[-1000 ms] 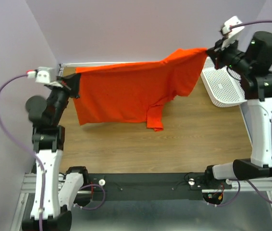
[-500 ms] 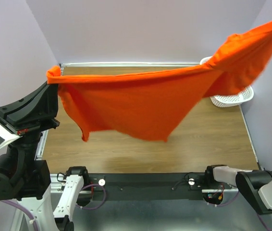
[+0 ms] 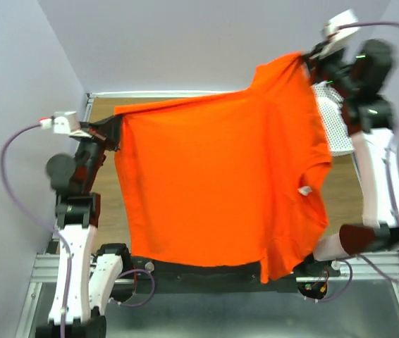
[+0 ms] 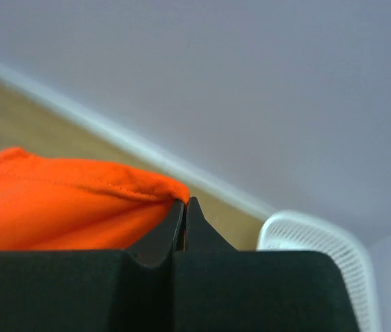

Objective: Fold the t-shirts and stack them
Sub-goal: Flatten the tshirt out

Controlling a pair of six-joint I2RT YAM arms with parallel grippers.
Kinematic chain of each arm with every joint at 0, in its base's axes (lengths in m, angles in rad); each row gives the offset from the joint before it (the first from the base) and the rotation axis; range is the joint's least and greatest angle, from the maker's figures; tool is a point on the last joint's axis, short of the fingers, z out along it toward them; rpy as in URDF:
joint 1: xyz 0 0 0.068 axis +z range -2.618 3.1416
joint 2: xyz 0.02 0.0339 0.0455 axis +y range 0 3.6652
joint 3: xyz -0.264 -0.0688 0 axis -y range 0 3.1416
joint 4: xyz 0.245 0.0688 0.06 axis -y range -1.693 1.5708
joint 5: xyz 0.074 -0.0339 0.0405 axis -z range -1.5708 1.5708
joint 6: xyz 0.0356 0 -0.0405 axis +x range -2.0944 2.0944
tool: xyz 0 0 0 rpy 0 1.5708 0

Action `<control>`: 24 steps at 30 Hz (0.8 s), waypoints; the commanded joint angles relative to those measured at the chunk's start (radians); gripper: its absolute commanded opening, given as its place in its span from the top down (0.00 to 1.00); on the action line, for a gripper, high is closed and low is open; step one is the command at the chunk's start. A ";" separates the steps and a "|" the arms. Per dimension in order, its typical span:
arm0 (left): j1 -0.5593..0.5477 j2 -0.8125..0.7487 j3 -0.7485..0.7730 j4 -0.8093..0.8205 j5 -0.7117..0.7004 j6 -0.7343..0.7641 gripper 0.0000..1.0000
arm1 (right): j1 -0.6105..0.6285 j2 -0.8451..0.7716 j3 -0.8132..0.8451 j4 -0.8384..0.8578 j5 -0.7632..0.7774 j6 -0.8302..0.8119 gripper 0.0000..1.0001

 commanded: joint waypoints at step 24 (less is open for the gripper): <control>0.019 1.407 0.444 -0.154 -0.363 -0.035 1.00 | 0.151 1.135 0.263 0.253 0.290 0.078 0.98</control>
